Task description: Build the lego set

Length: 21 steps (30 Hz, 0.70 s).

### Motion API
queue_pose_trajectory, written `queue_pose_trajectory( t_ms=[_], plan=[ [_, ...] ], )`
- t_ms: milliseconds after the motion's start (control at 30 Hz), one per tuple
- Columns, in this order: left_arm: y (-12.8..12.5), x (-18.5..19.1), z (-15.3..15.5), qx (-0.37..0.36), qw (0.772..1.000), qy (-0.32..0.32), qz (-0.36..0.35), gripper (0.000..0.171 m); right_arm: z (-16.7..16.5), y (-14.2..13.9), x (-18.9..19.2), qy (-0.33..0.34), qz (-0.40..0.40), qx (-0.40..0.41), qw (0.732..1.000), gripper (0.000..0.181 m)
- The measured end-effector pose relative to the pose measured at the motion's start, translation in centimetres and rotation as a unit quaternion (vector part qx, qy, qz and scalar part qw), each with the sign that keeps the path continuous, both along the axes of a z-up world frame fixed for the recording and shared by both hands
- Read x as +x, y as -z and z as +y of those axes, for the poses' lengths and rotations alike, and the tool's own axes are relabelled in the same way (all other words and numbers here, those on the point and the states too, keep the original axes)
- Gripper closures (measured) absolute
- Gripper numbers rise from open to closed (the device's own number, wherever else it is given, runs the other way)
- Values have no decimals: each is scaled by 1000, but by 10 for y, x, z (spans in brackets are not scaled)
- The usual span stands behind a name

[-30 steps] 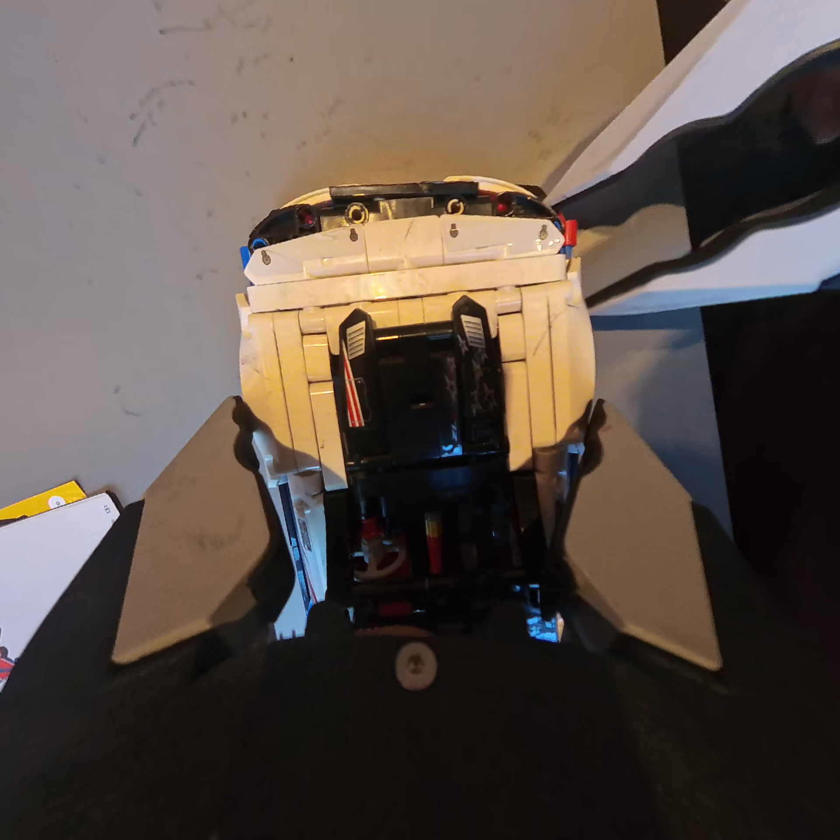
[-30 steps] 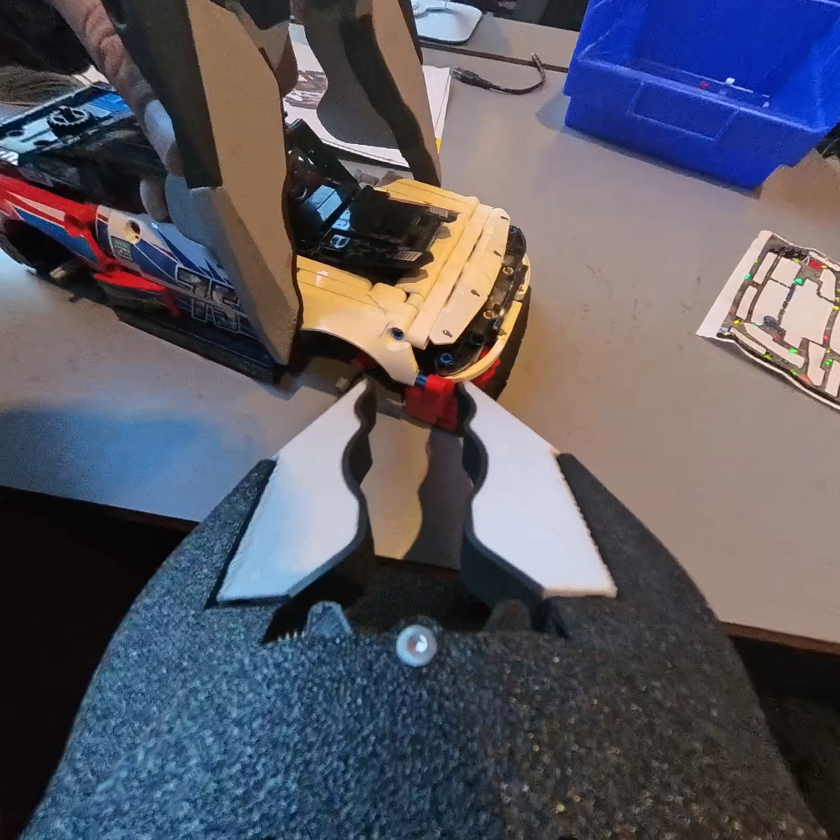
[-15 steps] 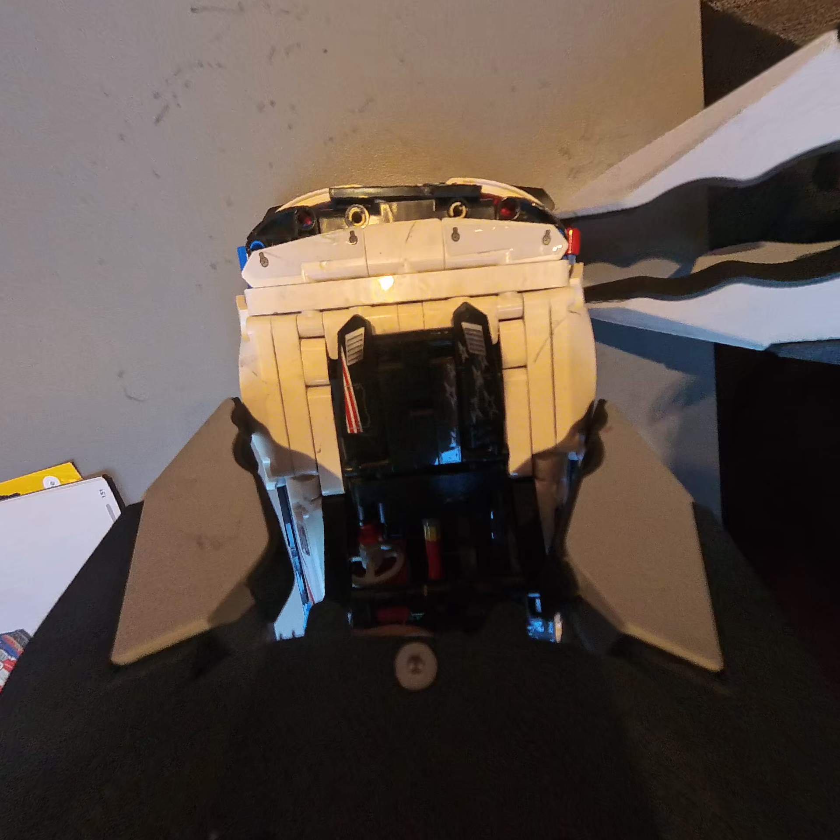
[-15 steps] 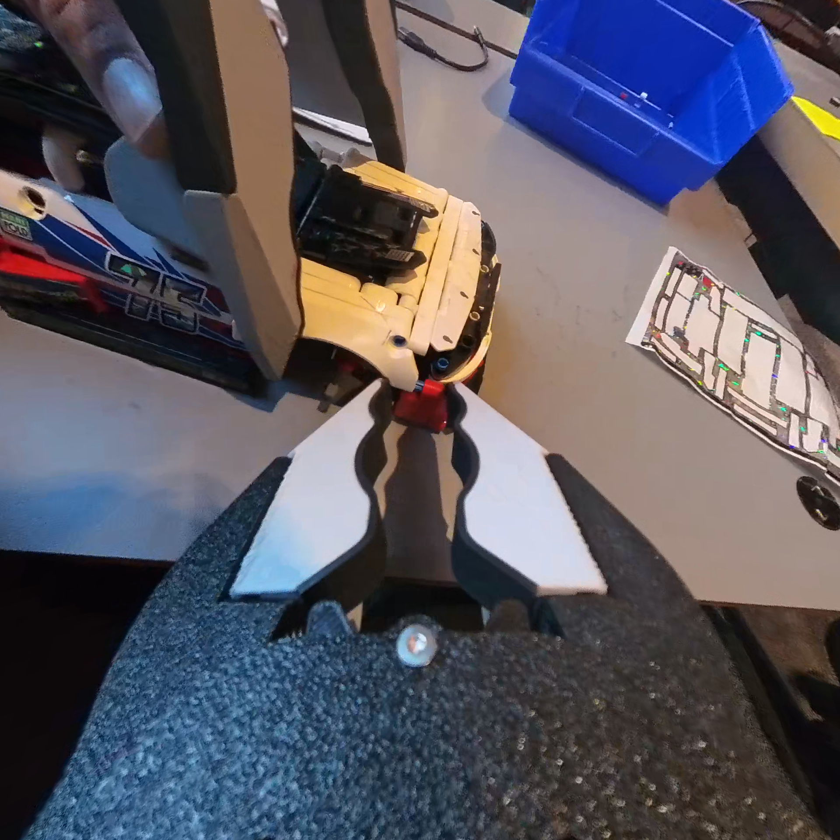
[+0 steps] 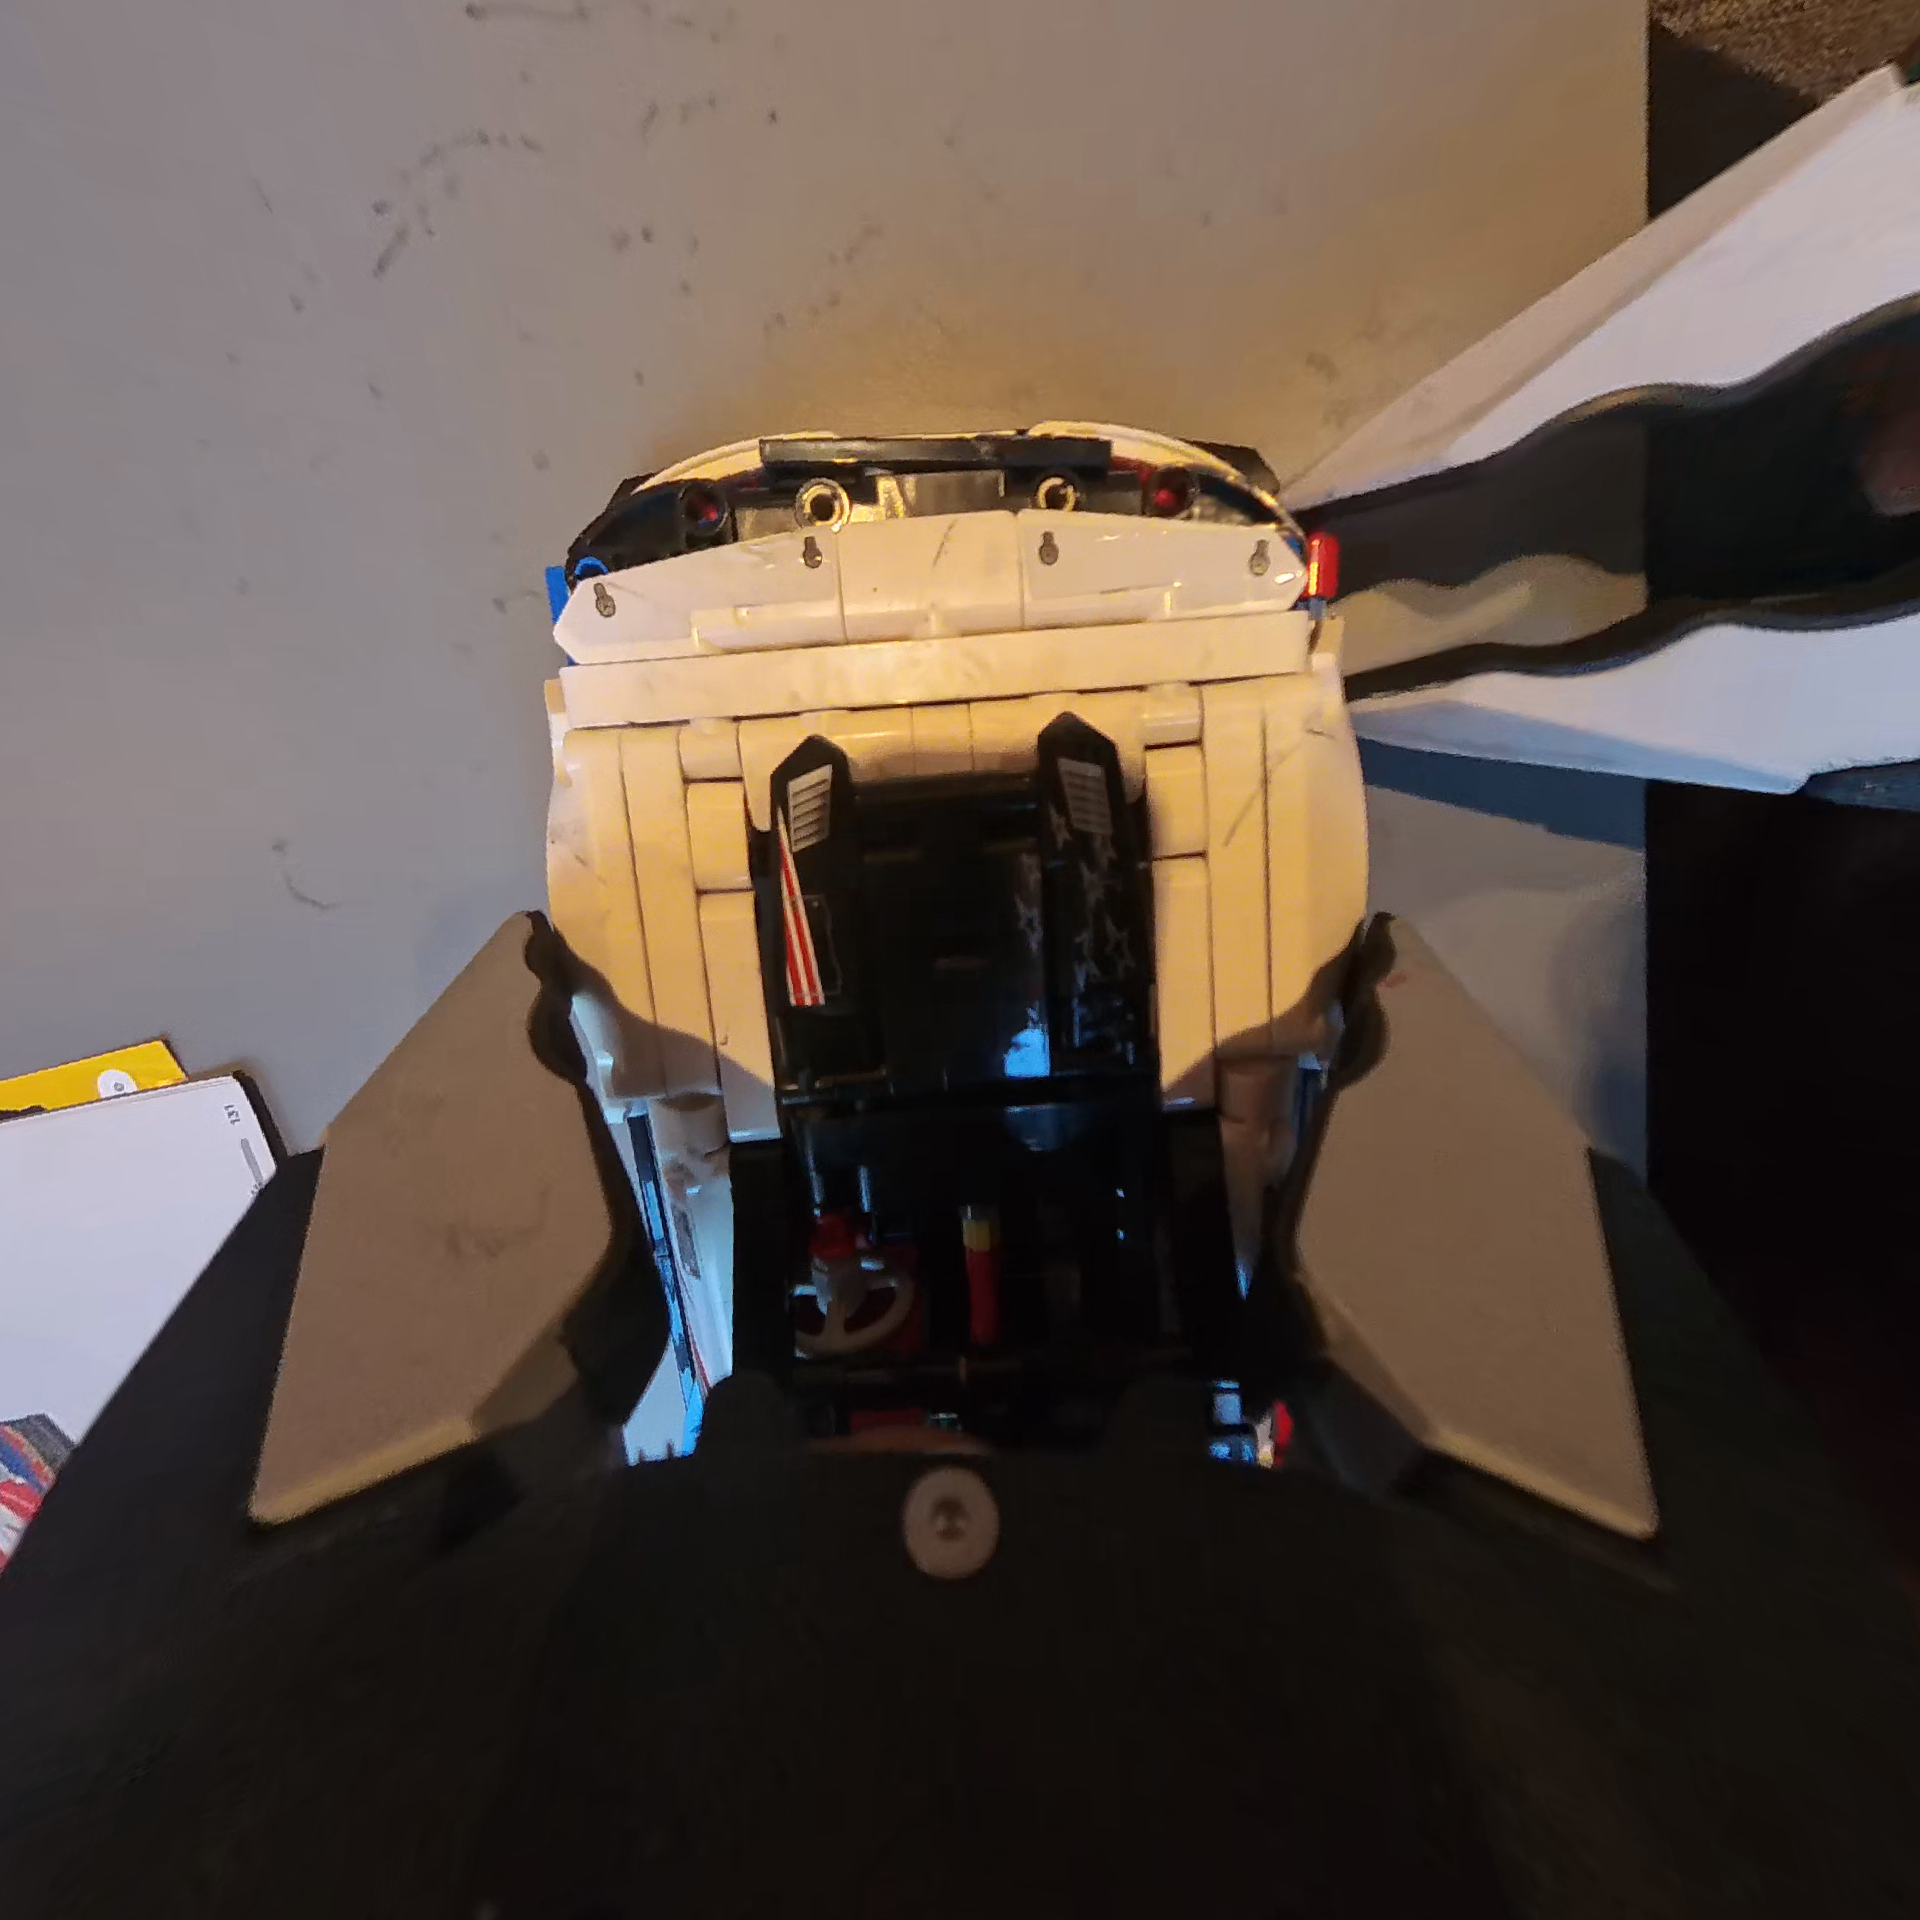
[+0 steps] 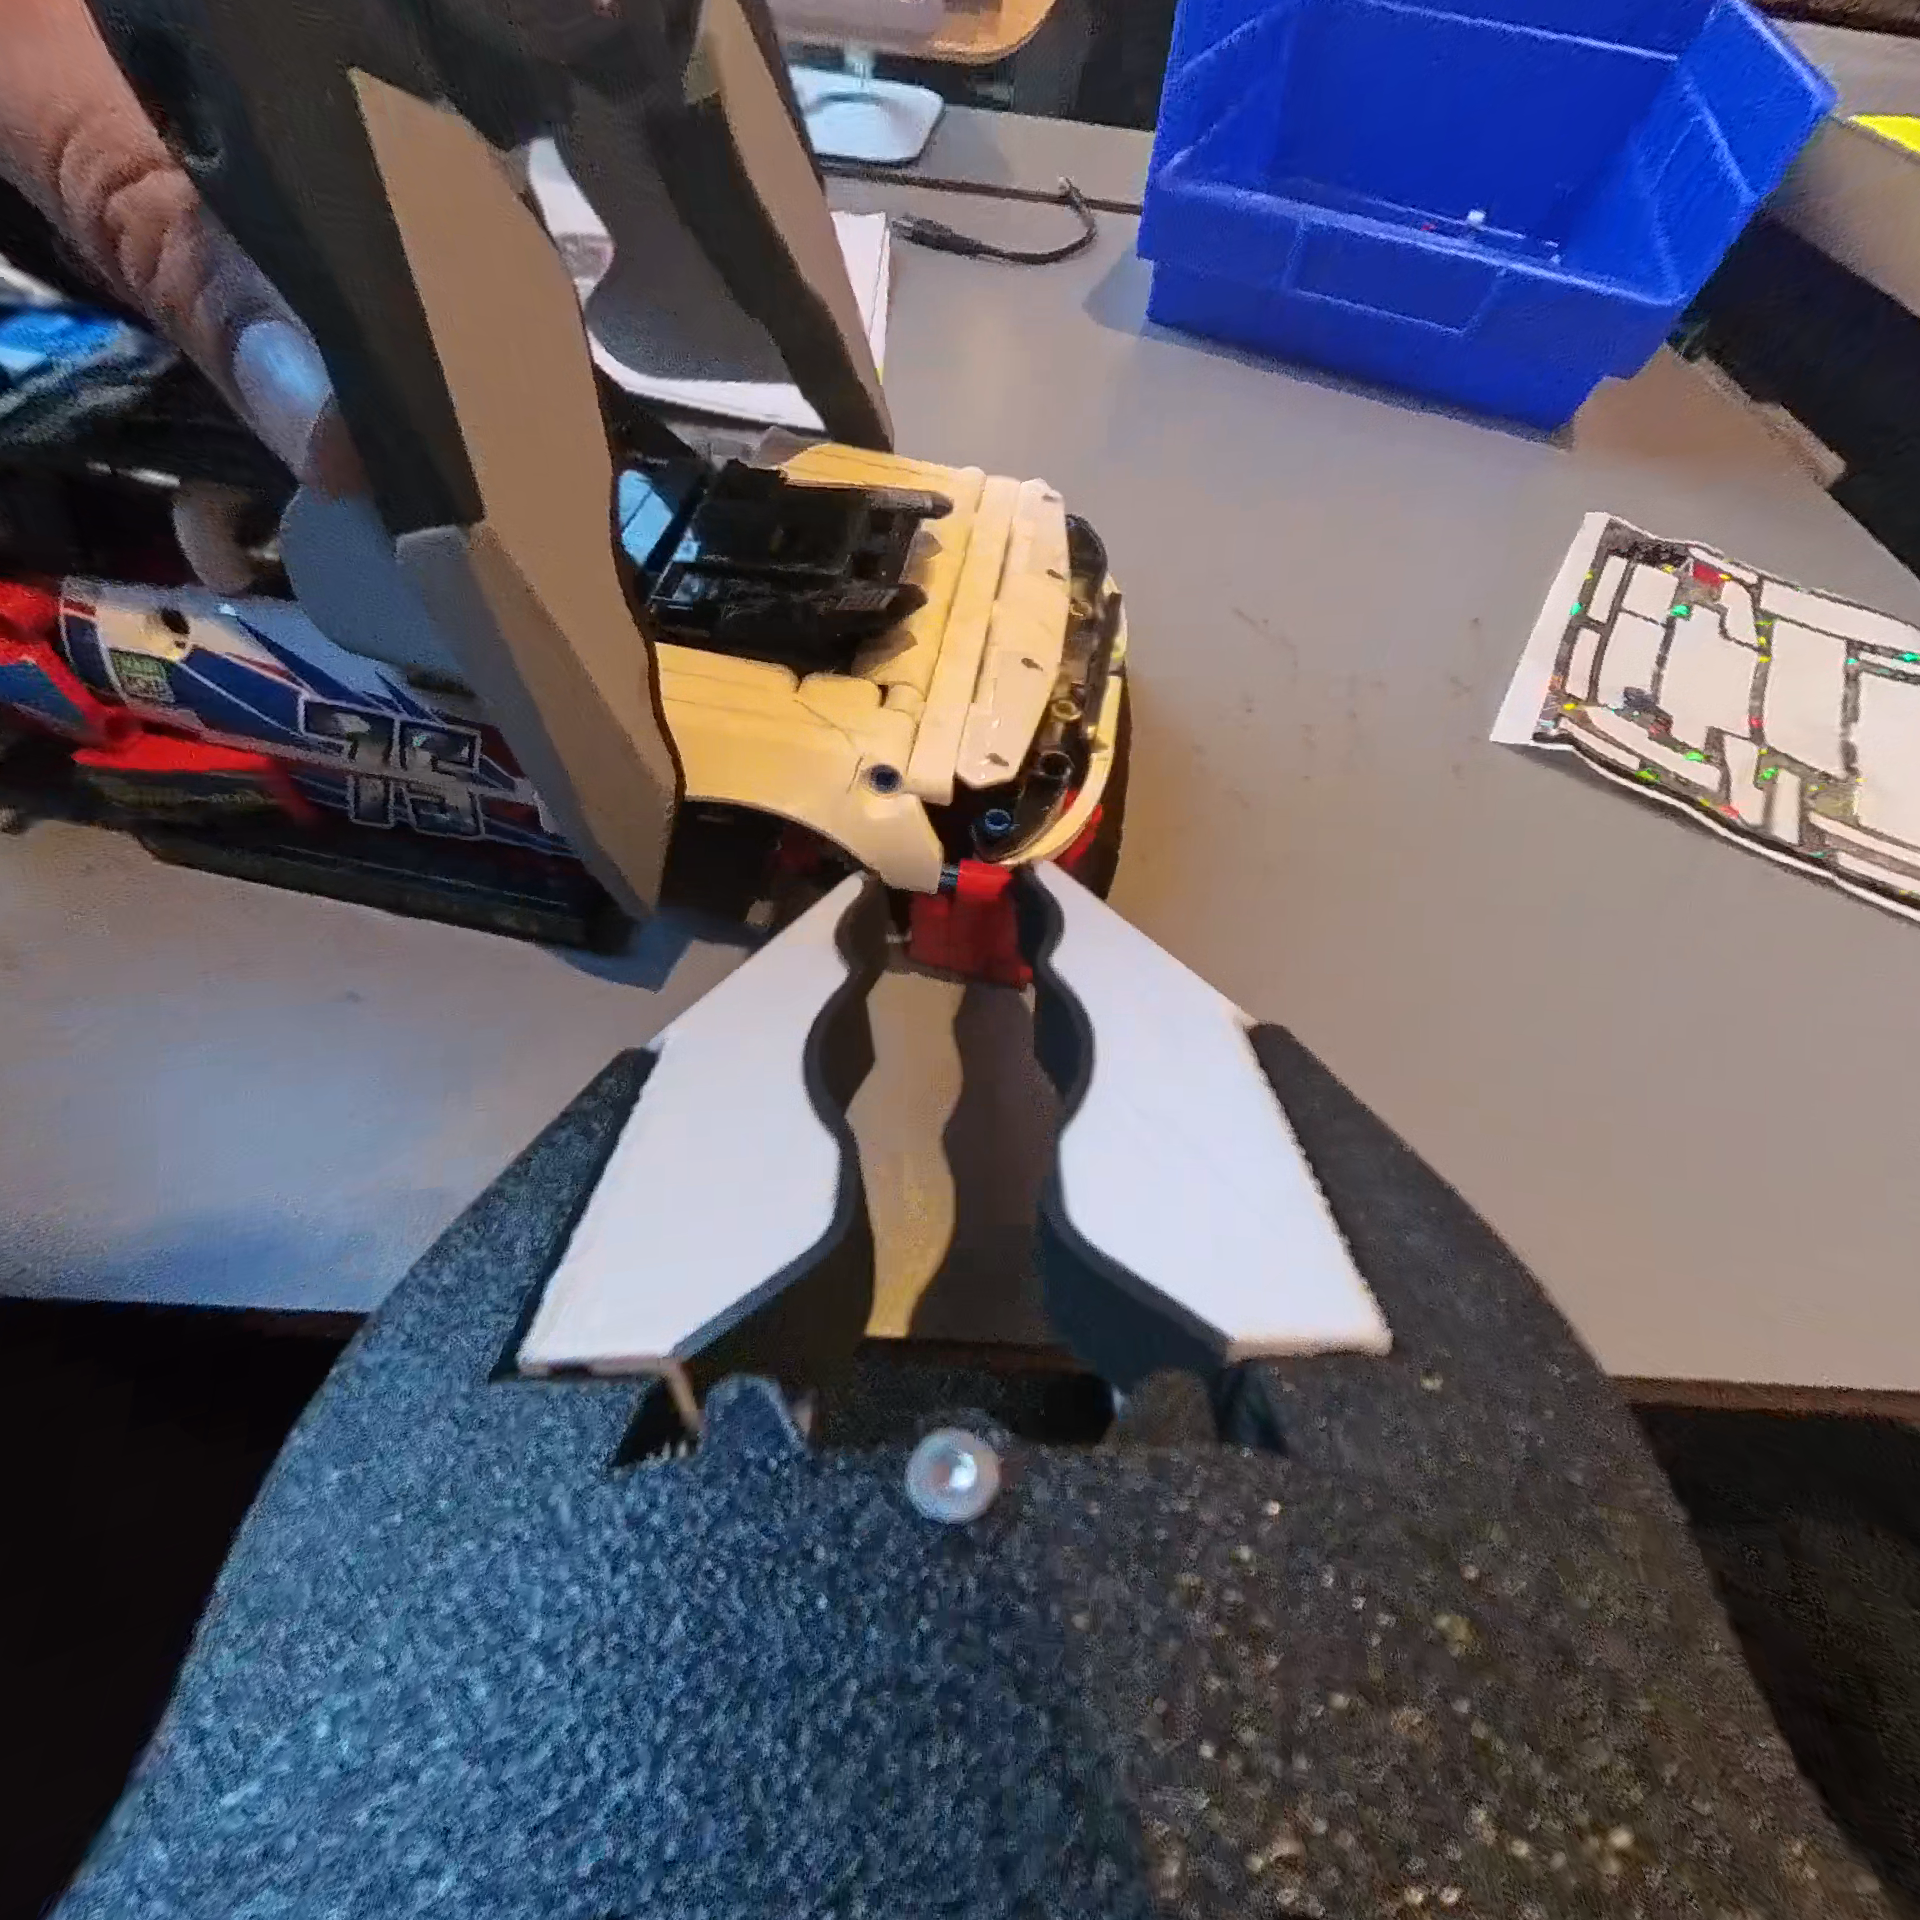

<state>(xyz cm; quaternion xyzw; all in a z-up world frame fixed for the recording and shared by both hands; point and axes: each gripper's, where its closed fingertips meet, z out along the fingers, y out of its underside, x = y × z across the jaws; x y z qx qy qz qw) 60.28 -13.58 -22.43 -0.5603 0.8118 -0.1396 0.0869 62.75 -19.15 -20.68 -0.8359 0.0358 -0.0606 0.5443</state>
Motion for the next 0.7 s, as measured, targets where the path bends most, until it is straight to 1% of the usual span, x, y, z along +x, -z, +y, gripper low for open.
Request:
queue_pose_trajectory(
  t_ms=[100,167,333,467,600,633,700],
  plan=[
    [-1,1,-1,-5,1000,-2,-2,28,-2,-1,1,-7,41,10,999,154],
    [-1,2,-1,-6,1000,-6,-3,28,-3,-1,4,-6,44,9,999,154],
    [-1,4,-3,-9,1000,-6,-2,29,-6,-4,5,11,-28,-7,1000,157],
    [-1,5,-4,-8,1000,-4,0,28,-6,-4,6,15,-48,-13,999,158],
    [-1,5,-3,-6,1000,-7,0,29,-5,-3,5,21,-144,-47,988,162],
    [-1,5,-3,-4,1000,-9,1,29,-5,-4,6,20,-159,-50,986,163],
    [-1,6,-2,-5,1000,-14,1,28,-4,-4,6,12,-162,-55,985,166]
  ],
)
